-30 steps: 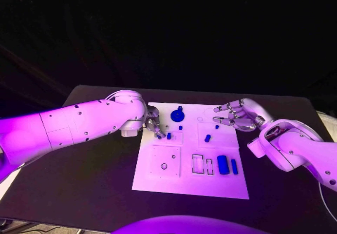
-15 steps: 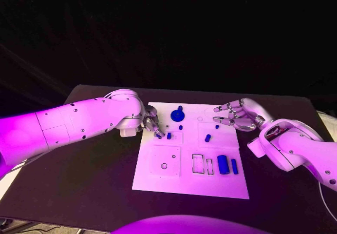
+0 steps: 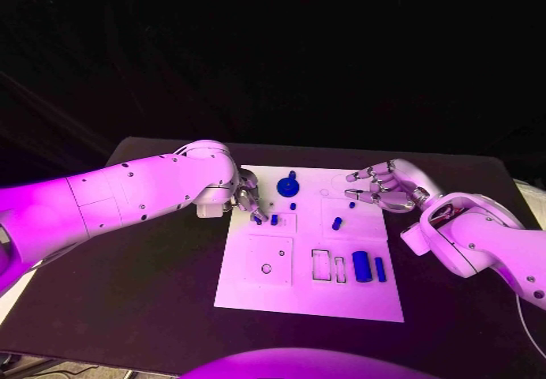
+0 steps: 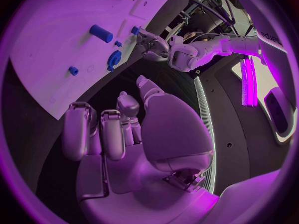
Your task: Assemble the parts on the task board
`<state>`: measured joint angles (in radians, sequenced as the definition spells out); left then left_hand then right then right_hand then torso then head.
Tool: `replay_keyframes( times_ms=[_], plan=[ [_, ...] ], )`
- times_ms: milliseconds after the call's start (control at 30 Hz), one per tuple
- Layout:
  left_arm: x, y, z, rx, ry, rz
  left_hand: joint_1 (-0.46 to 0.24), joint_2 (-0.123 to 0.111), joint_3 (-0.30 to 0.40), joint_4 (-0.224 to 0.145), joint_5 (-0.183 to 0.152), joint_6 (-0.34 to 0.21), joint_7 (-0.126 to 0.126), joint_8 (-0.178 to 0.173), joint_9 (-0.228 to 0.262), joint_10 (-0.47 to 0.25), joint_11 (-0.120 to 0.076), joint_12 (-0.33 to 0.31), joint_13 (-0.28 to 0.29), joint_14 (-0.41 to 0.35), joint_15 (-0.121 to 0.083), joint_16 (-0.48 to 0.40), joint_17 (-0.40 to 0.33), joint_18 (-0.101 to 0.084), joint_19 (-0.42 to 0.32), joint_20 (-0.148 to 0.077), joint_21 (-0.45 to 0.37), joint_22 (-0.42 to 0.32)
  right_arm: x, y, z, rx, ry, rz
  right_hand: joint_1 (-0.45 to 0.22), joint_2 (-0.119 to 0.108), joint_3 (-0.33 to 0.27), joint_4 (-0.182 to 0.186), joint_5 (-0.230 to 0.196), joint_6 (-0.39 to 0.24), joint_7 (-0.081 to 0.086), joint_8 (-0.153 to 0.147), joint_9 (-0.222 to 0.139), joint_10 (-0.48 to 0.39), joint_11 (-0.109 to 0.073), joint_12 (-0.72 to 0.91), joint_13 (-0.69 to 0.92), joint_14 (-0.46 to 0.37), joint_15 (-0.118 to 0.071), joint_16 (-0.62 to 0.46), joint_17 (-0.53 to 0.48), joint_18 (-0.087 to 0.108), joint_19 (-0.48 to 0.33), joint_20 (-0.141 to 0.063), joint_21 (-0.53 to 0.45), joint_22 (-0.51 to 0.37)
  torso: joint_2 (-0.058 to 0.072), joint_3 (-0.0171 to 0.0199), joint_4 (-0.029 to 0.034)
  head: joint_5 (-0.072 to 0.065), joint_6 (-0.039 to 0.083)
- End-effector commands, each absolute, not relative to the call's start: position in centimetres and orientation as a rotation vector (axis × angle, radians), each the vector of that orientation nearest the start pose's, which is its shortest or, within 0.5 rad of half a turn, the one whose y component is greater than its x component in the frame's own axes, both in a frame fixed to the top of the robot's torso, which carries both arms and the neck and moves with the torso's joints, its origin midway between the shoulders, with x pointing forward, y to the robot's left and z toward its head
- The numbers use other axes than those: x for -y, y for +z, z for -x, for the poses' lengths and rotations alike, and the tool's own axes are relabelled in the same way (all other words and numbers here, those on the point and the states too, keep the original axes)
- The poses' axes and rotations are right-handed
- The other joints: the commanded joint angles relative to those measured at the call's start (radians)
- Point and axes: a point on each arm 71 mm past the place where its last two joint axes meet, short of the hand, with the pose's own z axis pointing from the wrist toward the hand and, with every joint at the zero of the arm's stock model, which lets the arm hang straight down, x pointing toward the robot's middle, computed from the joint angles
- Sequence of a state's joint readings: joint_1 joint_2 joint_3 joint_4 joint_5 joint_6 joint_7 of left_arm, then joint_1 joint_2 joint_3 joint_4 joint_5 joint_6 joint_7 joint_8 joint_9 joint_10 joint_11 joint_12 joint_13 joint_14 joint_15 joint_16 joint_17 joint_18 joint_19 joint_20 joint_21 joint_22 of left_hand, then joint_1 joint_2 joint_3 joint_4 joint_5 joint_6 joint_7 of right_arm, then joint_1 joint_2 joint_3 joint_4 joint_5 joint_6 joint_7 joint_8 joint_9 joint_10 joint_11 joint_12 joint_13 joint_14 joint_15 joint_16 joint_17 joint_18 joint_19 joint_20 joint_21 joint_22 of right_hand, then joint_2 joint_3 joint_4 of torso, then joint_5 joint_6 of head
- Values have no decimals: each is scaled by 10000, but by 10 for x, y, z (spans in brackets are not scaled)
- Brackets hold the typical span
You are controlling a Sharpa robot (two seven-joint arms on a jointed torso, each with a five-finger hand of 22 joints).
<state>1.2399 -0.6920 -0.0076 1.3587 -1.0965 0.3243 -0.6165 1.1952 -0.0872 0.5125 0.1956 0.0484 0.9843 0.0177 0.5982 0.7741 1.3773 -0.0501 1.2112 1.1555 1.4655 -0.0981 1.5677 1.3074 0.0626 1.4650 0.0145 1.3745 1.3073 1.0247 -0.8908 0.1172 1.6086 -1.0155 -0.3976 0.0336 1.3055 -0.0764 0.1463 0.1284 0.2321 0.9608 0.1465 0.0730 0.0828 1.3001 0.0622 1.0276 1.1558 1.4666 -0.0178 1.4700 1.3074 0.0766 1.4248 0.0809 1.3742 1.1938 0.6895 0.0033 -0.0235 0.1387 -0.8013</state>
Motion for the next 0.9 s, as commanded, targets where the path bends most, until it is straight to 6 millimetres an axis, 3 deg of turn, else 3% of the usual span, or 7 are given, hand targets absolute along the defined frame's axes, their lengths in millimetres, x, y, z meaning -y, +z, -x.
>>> replay_keyframes(
  times_ms=[33,900],
  plan=[
    [-187,-222,-505,-24821,-2348,52,168,17,176,-299,-22,-87,-17,-63,23,-60,0,-70,-15,1053,-24,31,2634,-62,10,-53,-48,730,202,-198,-460,-16624,10263,-3263,13,95,-76,6,64,74,4,33,9,-34,-56,5,9,673,-34,-50,952,-22,-47,1,-60,-14,6,1,-9,-3,1],
    [-178,-218,-513,-25387,-2219,-677,375,-9,-160,-453,-21,-103,-2,-107,22,-44,19,-55,12,1053,5,31,2634,-66,-8,-34,-66,736,201,-199,-461,-16650,10259,-3265,13,95,-76,6,64,74,4,33,9,-34,-56,5,9,673,-34,-50,952,-22,-47,1,-60,-14,0,-11,8,-19,-39]
  ],
)
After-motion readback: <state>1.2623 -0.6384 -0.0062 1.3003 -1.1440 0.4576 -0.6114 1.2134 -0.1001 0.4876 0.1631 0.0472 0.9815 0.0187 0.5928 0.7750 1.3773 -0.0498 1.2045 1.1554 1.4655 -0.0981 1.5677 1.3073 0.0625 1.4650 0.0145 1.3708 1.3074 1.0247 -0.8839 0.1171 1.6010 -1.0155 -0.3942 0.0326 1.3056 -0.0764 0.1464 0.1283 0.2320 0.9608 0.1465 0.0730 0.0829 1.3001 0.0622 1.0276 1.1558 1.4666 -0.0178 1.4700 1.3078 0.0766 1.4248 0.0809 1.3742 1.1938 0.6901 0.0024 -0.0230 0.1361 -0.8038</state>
